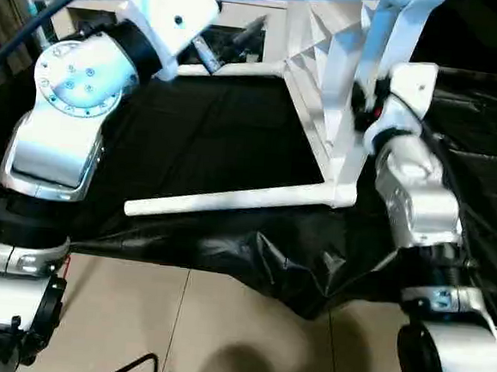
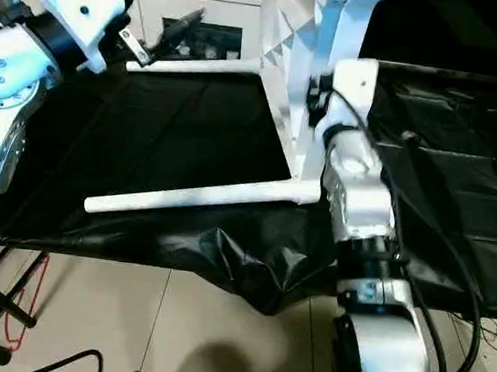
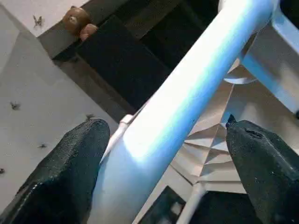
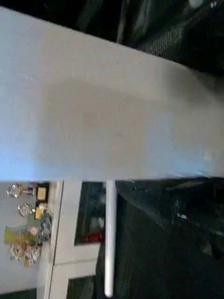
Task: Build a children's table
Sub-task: Flip table
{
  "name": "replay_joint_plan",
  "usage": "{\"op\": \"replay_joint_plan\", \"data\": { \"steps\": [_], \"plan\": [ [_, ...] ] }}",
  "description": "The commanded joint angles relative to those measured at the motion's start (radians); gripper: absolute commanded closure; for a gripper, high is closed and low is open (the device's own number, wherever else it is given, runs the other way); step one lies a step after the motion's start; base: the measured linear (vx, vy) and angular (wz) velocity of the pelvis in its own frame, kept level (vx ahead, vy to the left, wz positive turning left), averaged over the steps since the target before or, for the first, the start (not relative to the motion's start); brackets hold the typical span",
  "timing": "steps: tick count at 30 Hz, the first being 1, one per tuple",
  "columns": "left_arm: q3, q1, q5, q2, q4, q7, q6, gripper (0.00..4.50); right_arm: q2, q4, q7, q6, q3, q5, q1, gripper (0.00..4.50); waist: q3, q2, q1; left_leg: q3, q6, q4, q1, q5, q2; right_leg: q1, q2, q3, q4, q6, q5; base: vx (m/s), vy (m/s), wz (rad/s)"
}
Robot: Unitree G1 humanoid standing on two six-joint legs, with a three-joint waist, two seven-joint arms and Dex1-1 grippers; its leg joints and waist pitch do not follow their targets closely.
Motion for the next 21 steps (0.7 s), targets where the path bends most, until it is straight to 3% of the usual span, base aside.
{"op": "replay_joint_plan", "data": {
  "steps": [1, 5, 12, 14, 16, 20, 21],
  "plan": [
    [0.006, -0.021, 0.015, 0.002, 0.04, 0.011, -0.006, 0.0, 0.007, -0.07, 0.048, -0.014, -0.003, 0.035, 0.021, 1.6, -0.066, 0.003, 0.007, -0.027, -0.053, -0.064, 0.045, -0.176, 0.042, 0.026, -0.046, 0.021, -0.066, -0.202, 0.047, 0.0, 0.0, 0.0],
    [0.0, -0.026, 0.023, 0.004, 0.074, 0.011, -0.024, 0.0, 0.001, -0.143, 0.118, -0.022, -0.002, 0.071, 0.07, 1.39, -0.067, 0.008, 0.012, -0.028, -0.05, -0.065, 0.047, -0.189, 0.043, 0.026, -0.048, 0.022, -0.067, -0.191, 0.049, 0.0, 0.0, 0.0],
    [0.006, -0.047, 0.019, -0.007, 0.159, 0.007, -0.084, 0.0, -0.028, -0.215, 0.203, -0.001, -0.016, 0.122, 0.126, 0.57, -0.064, 0.001, 0.013, -0.028, -0.045, -0.067, 0.044, -0.19, 0.043, 0.026, -0.048, 0.022, -0.07, -0.2, 0.033, 0.0, 0.0, 0.0],
    [0.008, -0.054, 0.015, -0.012, 0.186, 0.007, -0.105, 0.0, -0.033, -0.236, 0.218, 0.007, -0.017, 0.127, 0.14, 0.57, -0.064, 0.001, 0.015, -0.028, -0.041, -0.067, 0.044, -0.193, 0.043, 0.026, -0.05, 0.023, -0.072, -0.199, 0.028, 0.0, 0.0, 0.0],
    [-0.001, -0.069, 0.026, -0.016, 0.237, 0.007, -0.137, 0.0, -0.035, -0.262, 0.233, 0.019, -0.015, 0.136, 0.158, 0.27, -0.064, 0.0, 0.018, -0.027, -0.037, -0.066, 0.045, -0.195, 0.042, 0.025, -0.05, 0.024, -0.073, -0.197, 0.016, 0.0, 0.0, 0.0],
    [-0.019, -0.089, 0.04, -0.016, 0.297, -0.006, -0.179, 0.0, -0.03, -0.301, 0.259, 0.033, 0.001, 0.152, 0.181, 0.15, -0.064, 0.001, 0.022, -0.03, -0.043, -0.07, 0.046, -0.203, 0.046, 0.023, -0.053, 0.023, -0.073, -0.191, 0.004, 0.0, 0.0, 0.0],
    [-0.043, -0.105, 0.077, -0.001, 0.332, -0.005, -0.217, 0.0, -0.027, -0.319, 0.264, 0.04, 0.019, 0.148, 0.193, 0.07, -0.064, 0.003, 0.022, -0.03, -0.047, -0.07, 0.047, -0.208, 0.045, 0.022, -0.052, 0.023, -0.073, -0.194, -0.002, 0.0, 0.0, 0.0]
  ]
}}
